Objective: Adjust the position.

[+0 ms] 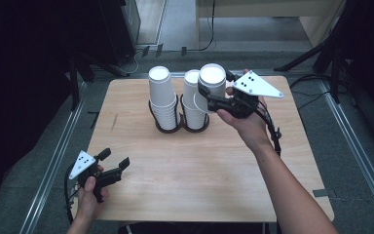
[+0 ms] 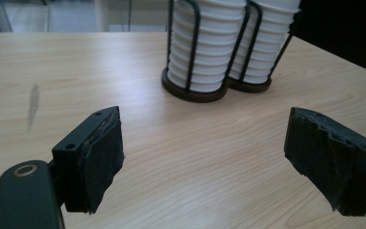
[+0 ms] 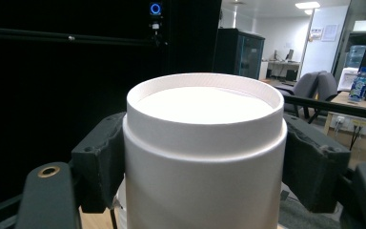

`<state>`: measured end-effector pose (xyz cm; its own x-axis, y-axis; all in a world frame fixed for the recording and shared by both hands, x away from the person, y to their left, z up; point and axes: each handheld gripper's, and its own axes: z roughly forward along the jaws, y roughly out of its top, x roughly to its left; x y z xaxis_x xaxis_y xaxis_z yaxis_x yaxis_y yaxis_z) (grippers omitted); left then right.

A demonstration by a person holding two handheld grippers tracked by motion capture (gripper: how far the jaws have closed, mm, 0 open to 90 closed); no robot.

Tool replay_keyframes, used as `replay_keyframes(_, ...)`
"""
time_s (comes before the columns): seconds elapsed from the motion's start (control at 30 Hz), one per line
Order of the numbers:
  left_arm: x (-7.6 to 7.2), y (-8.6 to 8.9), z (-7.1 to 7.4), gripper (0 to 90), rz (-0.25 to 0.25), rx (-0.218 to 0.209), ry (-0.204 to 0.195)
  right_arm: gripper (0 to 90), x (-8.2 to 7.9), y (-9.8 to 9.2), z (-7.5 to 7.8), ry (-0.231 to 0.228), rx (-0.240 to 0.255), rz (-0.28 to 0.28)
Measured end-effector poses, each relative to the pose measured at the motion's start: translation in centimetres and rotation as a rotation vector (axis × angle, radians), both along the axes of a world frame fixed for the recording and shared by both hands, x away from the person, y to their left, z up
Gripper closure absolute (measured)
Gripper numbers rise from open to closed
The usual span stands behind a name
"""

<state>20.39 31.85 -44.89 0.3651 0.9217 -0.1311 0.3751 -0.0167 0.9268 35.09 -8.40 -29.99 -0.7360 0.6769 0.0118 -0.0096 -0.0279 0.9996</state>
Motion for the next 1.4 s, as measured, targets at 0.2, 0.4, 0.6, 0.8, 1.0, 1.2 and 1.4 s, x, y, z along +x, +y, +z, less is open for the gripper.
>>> replay_keyframes(0.2, 1.1, -2.6, 0.7, 13.3, -0.073, 0.034, -0.014, 24.4, -0.8, -0.3, -0.6, 0.015, -0.007, 0.025)
replay_keyframes(0.4, 1.9, -4.6, 1.1, 13.3, -0.127, 0.036, -0.02, 24.4, -1.5, -0.6, -1.2, 0.022, -0.003, 0.056)
replay_keyframes(0.6, 2.8, -6.7, 1.9, 1.7, -0.192, 0.017, -0.068, 24.3, -1.9, -0.9, -1.6, 0.03, 0.005, 0.115)
replay_keyframes(0.8, 3.6, -8.5, 2.6, 0.0, -0.28, 0.005, -0.084, 24.3, -2.4, -1.0, -2.0, 0.039, 0.004, 0.144)
replay_keyframes(1.0, 4.3, -10.0, 3.0, 0.0, -0.328, -0.003, -0.1, 24.3, -2.7, -0.9, -2.3, 0.045, 0.006, 0.174)
replay_keyframes(1.2, 4.8, -11.4, 3.7, 0.0, -0.39, -0.016, -0.117, 24.3, -3.3, -0.3, -2.7, 0.042, 0.0, 0.22)
replay_keyframes(1.4, 5.1, -12.2, 4.3, 0.0, -0.433, -0.027, -0.124, 24.3, -3.7, 0.0, -2.9, 0.049, 0.007, 0.254)
